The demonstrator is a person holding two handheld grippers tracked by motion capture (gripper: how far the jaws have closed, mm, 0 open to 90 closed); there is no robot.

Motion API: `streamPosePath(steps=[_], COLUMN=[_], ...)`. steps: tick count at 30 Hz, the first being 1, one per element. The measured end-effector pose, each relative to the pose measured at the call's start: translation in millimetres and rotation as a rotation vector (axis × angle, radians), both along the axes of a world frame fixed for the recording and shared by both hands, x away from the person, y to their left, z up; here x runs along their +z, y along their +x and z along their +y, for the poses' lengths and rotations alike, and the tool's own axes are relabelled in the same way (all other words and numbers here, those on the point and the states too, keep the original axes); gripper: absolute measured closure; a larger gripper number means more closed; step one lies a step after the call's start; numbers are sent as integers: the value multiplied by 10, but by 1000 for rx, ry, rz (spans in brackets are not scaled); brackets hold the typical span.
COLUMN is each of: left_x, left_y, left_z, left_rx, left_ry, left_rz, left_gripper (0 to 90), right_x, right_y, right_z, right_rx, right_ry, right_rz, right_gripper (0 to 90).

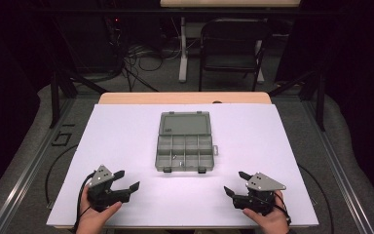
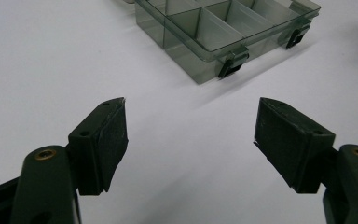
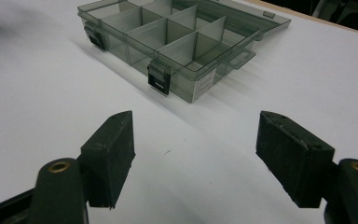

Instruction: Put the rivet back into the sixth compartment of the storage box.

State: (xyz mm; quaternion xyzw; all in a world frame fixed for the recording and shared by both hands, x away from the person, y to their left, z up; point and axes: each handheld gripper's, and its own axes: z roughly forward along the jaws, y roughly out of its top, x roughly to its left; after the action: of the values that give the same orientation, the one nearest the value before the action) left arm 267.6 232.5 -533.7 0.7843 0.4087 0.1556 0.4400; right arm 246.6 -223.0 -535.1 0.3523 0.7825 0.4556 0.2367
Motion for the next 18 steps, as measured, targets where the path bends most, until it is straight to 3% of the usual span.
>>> streamPosePath(steps=[18], left_x=[-51], left_y=[29], left_z=[20], left_rx=[16], left_ry=[5], left_rz=[23], left_gripper=[258], right_x=[-5], right_y=[4], right_z=[-2], right_rx=[-6], right_ry=[-7], right_rz=[6], right_gripper=[275])
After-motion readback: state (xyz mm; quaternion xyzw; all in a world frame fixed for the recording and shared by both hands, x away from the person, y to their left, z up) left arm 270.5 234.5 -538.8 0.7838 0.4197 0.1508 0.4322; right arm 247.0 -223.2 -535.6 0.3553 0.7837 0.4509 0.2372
